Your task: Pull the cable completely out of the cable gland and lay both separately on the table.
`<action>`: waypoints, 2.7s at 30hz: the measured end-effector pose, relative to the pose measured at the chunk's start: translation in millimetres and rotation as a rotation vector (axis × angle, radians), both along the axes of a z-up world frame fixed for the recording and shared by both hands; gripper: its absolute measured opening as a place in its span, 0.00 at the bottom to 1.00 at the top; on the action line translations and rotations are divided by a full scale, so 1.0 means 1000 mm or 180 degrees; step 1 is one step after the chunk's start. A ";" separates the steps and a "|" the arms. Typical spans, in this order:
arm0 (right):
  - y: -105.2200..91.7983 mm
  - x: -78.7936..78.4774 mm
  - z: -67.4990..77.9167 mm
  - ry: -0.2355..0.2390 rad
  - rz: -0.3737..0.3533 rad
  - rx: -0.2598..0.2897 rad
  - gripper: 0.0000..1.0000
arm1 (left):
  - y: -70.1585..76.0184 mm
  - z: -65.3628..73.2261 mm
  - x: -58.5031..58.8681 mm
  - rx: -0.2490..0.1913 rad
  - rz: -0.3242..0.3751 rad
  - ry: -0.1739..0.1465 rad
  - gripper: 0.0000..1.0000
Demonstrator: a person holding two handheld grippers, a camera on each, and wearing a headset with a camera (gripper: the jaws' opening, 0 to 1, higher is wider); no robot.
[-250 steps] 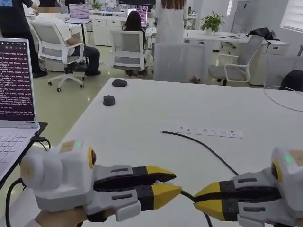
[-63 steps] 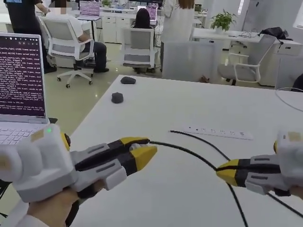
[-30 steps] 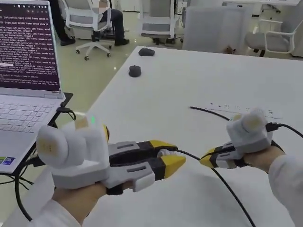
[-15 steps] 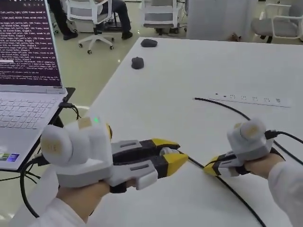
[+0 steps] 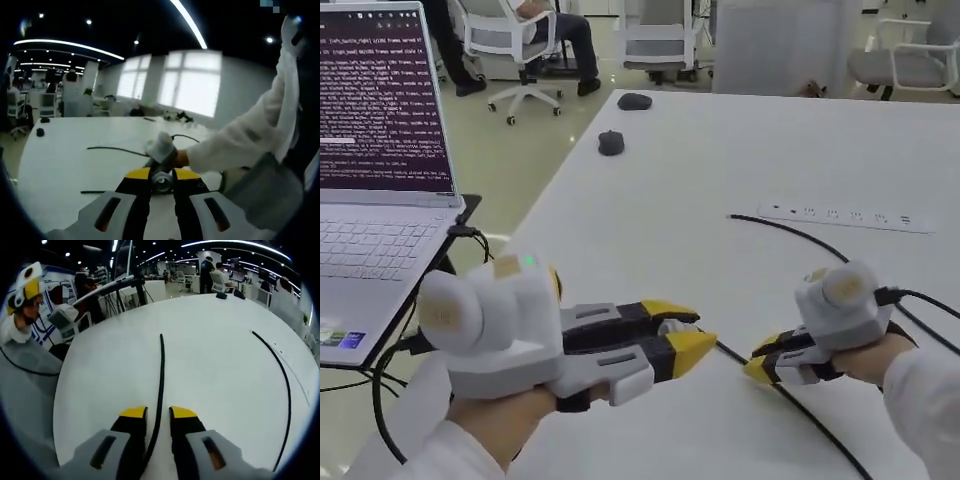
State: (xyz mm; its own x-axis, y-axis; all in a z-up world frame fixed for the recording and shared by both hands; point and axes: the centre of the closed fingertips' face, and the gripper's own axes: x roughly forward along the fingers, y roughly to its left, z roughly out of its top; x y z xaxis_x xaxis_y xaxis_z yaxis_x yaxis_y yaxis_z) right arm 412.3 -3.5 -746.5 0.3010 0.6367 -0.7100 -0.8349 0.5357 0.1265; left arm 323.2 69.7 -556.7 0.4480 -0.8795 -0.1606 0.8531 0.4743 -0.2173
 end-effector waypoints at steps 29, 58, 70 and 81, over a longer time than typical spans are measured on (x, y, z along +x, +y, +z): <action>-0.102 -0.096 0.103 -0.0573 -0.0993 0.0966 0.36 | -0.060 -0.115 0.024 0.0634 -0.0549 0.0179 0.17; -0.122 -0.127 0.078 -0.0400 -0.1377 0.0994 0.38 | -0.078 -0.196 0.032 0.1226 -0.0633 0.0381 0.17; -0.122 -0.132 0.076 -0.0388 -0.1370 0.0983 0.38 | -0.079 -0.195 0.028 0.1306 -0.0636 0.0299 0.21; -0.133 -0.138 0.084 -0.0448 -0.1432 0.0947 0.39 | -0.059 -0.175 0.024 0.1342 -0.0606 0.0190 0.26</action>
State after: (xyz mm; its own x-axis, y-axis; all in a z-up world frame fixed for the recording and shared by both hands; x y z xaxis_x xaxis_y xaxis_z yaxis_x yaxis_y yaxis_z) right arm 274.1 -136.8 -662.9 0.6685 0.5903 -0.4525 -0.5517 0.8015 0.2306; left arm 346.8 11.0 -731.3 0.2639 -0.7977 -0.5423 0.9255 0.3678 -0.0907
